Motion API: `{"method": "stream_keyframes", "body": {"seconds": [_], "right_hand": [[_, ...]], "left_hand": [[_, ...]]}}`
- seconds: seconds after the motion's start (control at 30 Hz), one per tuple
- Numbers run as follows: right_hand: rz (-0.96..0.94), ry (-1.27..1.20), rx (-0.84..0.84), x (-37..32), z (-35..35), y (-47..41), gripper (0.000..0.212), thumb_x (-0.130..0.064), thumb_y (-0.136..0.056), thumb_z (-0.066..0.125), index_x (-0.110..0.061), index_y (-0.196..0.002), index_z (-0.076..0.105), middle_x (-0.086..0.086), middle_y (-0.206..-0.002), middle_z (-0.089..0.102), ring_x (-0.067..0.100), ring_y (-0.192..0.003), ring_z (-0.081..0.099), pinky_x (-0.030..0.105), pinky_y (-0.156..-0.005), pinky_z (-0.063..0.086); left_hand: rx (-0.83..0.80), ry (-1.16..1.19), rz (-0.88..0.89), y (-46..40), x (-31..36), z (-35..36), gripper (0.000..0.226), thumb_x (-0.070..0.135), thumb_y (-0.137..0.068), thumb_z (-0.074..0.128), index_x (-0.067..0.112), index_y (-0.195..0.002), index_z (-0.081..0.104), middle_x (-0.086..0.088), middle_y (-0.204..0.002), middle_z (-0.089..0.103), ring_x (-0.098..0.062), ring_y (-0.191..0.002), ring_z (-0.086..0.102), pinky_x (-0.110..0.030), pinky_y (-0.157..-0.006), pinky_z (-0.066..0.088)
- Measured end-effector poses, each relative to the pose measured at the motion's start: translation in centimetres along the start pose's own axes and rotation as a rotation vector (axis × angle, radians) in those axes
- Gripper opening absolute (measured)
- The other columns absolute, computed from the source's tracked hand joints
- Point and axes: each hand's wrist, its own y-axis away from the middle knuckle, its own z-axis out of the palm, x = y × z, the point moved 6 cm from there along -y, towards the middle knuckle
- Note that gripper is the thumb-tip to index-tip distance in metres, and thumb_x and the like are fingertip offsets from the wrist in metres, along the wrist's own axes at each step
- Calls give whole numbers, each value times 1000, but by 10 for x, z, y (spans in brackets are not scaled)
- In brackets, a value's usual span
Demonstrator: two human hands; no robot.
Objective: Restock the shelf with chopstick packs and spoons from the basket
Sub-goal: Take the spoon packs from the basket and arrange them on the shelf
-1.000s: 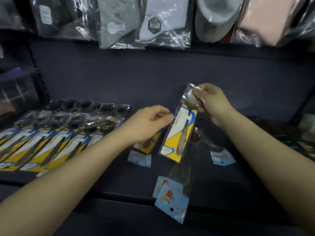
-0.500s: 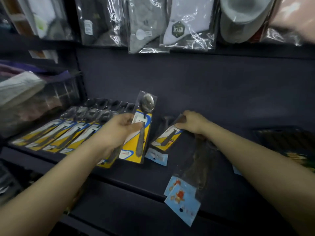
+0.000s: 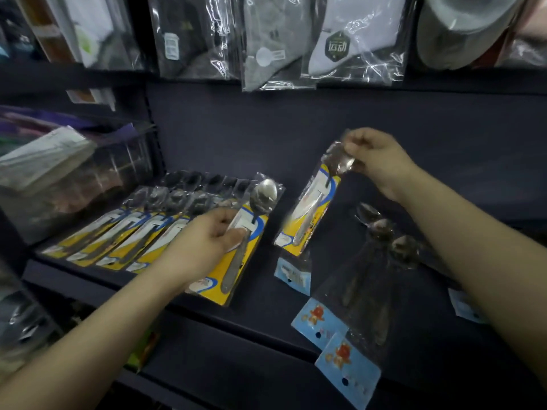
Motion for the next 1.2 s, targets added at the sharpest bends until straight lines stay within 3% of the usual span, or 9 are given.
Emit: {"method": "stream_keyframes", "body": {"seconds": [0.13,0.27,0.33,0.5,0.8,0.93,1.03,1.1,1.2], "right_hand": [[-6,-77,-218,-14,50,5,24,-1,-93,46,-16,-76,53,-2,-60,59,14,-55,50,27,-55,39],[217,119,-424,32,104,18,24,-8,-97,43,-17,-76,50,30,-74,59,20,-62,53,24,-51,34],[271,265,-483,55,111,22,30,-8,-97,43,-20,-71,50,9,-60,58,16,-52,50,25,-50,35],[304,633,-387,71,61,26,28,-9,-94,48,-20,-70,49,1,-63,50,14,-57,46,27,-57,40],[306,377,22,75,66,-12,20,-12,-92,51,-20,-73,51,1,-63,51,13,-51,41,16,-33,30],[259,367,174,85,75,-26,13,-8,-90,52,-19,-87,57,2,-81,58,20,-81,56,25,-71,48],[153,736,97,70,87,-11,28,-17,-93,50,-11,-120,55,13,-110,53,29,-106,49,32,-94,39],[-11,892,64,43,97,7,30,-25,-96,43,-6,-114,59,17,-118,54,31,-114,46,33,-96,35],[46,600,-143,26,110,30,32,-29,-97,42,-6,-88,61,11,-83,62,21,-74,55,30,-67,41]], "left_hand": [[133,110,0,-5,-4,-27,18,12,-90,53,29,-91,59,11,-86,68,3,-76,64,-24,-80,46],[103,139,-38,-3,-14,-41,18,11,-90,52,25,-96,62,6,-93,69,-7,-88,64,-28,-87,45],[72,112,-57,-2,-20,-42,16,13,-90,54,25,-96,62,8,-93,68,-8,-92,63,-27,-87,45],[-54,86,-86,-4,-26,-29,14,19,-84,61,26,-96,62,3,-95,70,-15,-94,64,-35,-94,46],[-167,203,-156,-10,-36,-21,21,7,-88,53,24,-95,63,2,-83,71,-16,-78,65,-28,-77,50],[-203,254,-199,-8,-44,-22,27,8,-84,53,22,-105,61,-7,-85,70,-18,-65,64,-28,-63,48],[-257,280,-182,-6,-39,-15,30,0,-90,46,25,-100,59,4,-68,70,-8,-51,62,-20,-49,47],[-302,312,-158,-5,-34,-7,30,0,-91,46,24,-103,59,3,-70,72,-9,-58,66,-18,-53,50],[-365,299,-136,-4,-27,5,29,5,-91,48,19,-116,56,1,-80,74,-14,-71,69,-24,-65,55]]}}
